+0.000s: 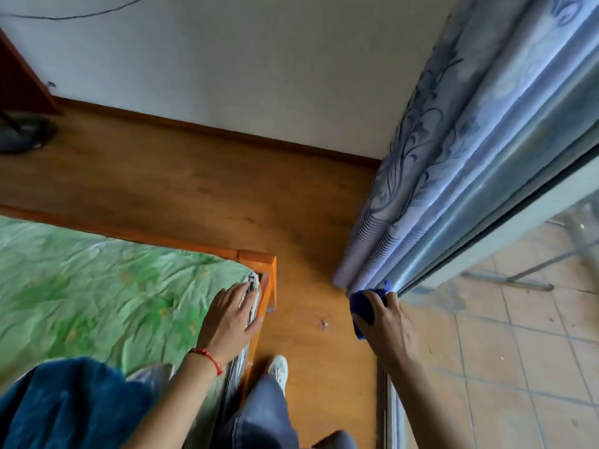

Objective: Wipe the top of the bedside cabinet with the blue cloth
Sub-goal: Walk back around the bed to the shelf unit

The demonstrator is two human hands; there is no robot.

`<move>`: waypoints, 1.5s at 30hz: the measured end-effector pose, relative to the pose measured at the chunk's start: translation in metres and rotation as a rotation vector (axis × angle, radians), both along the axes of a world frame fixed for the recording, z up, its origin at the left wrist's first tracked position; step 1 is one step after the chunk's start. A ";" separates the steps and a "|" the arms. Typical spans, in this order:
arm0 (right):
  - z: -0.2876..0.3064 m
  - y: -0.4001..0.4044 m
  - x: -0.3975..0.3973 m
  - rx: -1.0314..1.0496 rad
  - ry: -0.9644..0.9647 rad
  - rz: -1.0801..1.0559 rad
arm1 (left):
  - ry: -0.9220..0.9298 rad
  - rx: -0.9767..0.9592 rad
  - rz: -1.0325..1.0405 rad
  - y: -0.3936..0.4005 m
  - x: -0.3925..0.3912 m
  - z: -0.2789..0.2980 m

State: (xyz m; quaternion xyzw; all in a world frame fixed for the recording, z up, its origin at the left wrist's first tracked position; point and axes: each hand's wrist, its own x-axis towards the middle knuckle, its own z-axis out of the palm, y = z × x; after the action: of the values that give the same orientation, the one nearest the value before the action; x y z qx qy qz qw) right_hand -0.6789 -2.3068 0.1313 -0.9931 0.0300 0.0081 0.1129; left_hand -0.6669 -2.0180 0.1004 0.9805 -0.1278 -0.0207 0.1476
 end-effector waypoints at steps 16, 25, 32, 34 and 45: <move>0.013 -0.003 0.280 0.038 0.054 0.023 | 0.013 0.032 0.113 -0.007 0.250 0.001; 0.007 -0.014 0.449 0.023 0.202 0.241 | 0.054 0.116 0.310 -0.026 0.365 0.012; 0.000 0.008 0.548 0.081 0.153 0.315 | 0.075 0.085 0.419 -0.006 0.432 0.001; -0.004 0.022 0.574 0.079 0.166 0.337 | 0.087 0.086 0.433 0.007 0.452 -0.001; -0.012 0.190 0.733 -0.003 0.139 0.647 | 0.104 0.093 0.707 0.140 0.548 -0.009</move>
State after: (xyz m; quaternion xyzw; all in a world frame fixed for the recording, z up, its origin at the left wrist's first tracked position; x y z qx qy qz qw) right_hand 0.0537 -2.1166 0.1188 -0.9484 -0.2795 0.1112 0.1006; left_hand -0.1184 -1.8776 0.0913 0.9674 0.2281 -0.0241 0.1074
